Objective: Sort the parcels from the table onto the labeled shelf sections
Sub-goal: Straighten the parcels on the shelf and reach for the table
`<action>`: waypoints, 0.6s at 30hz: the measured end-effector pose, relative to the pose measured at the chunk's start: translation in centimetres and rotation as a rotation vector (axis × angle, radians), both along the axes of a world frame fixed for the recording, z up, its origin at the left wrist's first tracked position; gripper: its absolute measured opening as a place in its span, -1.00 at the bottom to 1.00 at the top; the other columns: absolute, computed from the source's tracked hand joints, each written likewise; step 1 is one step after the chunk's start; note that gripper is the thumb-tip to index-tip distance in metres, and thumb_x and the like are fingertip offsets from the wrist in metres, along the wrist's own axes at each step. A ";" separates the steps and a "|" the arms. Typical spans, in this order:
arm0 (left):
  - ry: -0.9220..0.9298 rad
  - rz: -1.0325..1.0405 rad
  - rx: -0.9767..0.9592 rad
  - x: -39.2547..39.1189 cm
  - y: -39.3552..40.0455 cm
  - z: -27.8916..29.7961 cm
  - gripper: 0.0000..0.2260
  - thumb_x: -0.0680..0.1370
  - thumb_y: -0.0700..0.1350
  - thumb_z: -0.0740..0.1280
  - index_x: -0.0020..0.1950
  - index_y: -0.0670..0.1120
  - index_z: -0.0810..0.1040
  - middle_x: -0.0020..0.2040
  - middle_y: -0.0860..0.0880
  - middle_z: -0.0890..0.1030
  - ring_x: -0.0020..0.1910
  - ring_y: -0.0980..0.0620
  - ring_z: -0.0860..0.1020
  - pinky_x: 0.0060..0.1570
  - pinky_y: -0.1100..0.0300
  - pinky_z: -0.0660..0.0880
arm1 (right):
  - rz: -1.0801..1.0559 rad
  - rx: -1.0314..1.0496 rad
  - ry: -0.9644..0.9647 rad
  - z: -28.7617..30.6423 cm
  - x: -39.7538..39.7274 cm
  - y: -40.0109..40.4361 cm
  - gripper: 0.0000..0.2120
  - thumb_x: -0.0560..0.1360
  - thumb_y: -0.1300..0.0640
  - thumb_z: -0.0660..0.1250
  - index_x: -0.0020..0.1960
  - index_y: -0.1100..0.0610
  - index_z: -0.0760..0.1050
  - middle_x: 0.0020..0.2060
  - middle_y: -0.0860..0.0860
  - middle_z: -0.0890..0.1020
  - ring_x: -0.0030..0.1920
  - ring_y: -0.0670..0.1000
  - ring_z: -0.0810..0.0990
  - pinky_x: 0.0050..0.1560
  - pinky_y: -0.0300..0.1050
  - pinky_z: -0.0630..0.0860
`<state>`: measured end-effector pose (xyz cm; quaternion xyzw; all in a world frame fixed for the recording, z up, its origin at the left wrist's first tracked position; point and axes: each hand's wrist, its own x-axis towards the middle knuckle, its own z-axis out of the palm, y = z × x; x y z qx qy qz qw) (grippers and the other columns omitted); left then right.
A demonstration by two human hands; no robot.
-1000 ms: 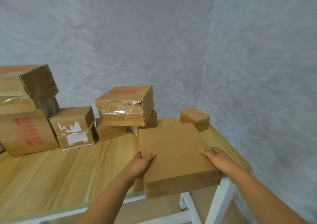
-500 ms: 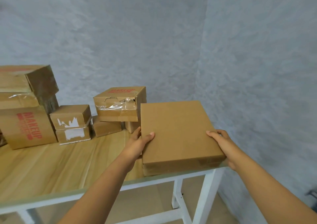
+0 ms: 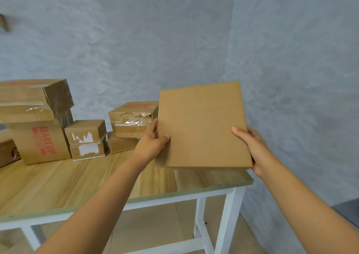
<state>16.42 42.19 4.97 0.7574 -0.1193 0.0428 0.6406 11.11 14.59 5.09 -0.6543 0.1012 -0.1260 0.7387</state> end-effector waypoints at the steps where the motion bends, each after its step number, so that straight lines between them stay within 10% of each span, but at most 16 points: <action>1: -0.038 0.003 0.041 0.0 -0.2 0.6 -0.46 0.59 -0.22 0.34 0.52 0.02 0.26 0.06 0.28 0.46 -0.21 0.44 0.55 -0.26 0.52 0.43 | -0.039 -0.037 -0.049 0.9 -0.1 0.6 -0.17 0.25 -0.17 0.55 0.44 -0.04 0.32 0.12 -0.02 0.65 -0.11 -0.07 0.72 -0.28 -0.14 0.61; 6: 0.008 -0.156 0.161 -0.6 -2.2 4.9 -0.57 0.57 -0.02 0.38 0.42 0.11 0.36 0.17 0.23 0.42 0.33 0.04 0.39 0.15 0.34 0.40 | -0.280 -0.317 -0.245 4.5 0.3 4.0 -0.04 0.35 -0.11 0.56 0.57 -0.01 0.10 0.43 0.00 0.38 0.31 -0.02 0.50 0.27 -0.04 0.49; 8: 0.138 -0.265 0.032 -1.1 -3.0 6.8 -0.33 0.54 0.13 0.39 0.57 0.11 0.17 0.40 0.15 0.37 0.43 -0.06 0.36 0.34 0.07 0.39 | -0.406 -0.578 -0.281 5.4 0.3 6.1 0.03 0.31 -0.19 0.55 0.59 0.02 0.07 0.46 0.01 0.29 0.43 0.03 0.35 0.41 0.01 0.35; 14: 0.106 -0.326 -0.338 -0.9 -3.8 9.6 -0.40 0.42 0.15 0.51 0.38 -0.05 0.46 0.09 -0.02 0.70 0.01 -0.05 0.69 -0.15 0.05 0.64 | -0.477 -1.115 -0.468 6.4 -0.3 12.2 -0.05 0.32 -0.16 0.51 0.57 0.05 0.16 0.50 0.02 0.30 0.46 0.10 0.29 0.37 0.14 0.31; 18: 0.076 -0.088 -0.640 0.9 -2.3 9.2 -0.23 0.26 0.10 0.64 0.33 -0.13 0.38 0.12 -0.07 0.67 0.00 -0.01 0.69 -0.08 0.06 0.63 | -0.230 -1.123 -0.655 6.6 -0.9 14.5 -0.32 0.44 0.02 0.43 0.51 0.09 0.33 0.45 -0.03 0.40 0.43 0.05 0.34 0.44 0.08 0.30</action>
